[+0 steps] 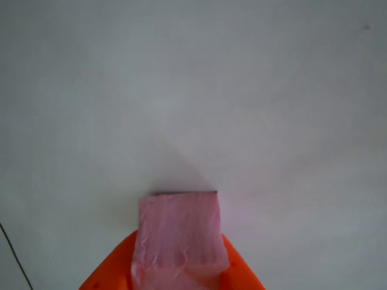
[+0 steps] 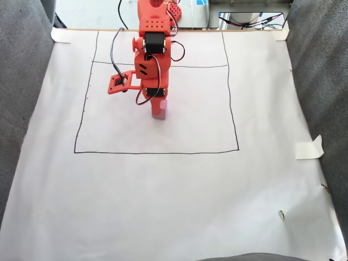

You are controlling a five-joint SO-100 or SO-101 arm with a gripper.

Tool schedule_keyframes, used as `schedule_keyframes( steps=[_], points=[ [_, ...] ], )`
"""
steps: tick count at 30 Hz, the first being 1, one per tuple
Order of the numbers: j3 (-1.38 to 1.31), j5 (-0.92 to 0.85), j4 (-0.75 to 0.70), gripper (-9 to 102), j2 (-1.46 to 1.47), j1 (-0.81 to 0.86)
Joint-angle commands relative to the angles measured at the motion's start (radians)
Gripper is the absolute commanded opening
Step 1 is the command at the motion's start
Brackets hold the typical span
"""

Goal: Grasp the colored block, Place it on the black dot, and then return the arm to the default position.

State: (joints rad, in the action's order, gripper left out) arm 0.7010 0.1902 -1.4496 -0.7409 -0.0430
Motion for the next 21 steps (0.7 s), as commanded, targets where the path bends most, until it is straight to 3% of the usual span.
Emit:
schedule_keyframes(
  steps=[1,15,21],
  points=[
    [-0.003,-0.012,-0.009,13,-0.018,-0.017],
    [0.0,-0.008,-0.046,28,-0.067,-0.009],
    [0.028,0.018,-0.075,42,-0.164,0.002]
  ],
)
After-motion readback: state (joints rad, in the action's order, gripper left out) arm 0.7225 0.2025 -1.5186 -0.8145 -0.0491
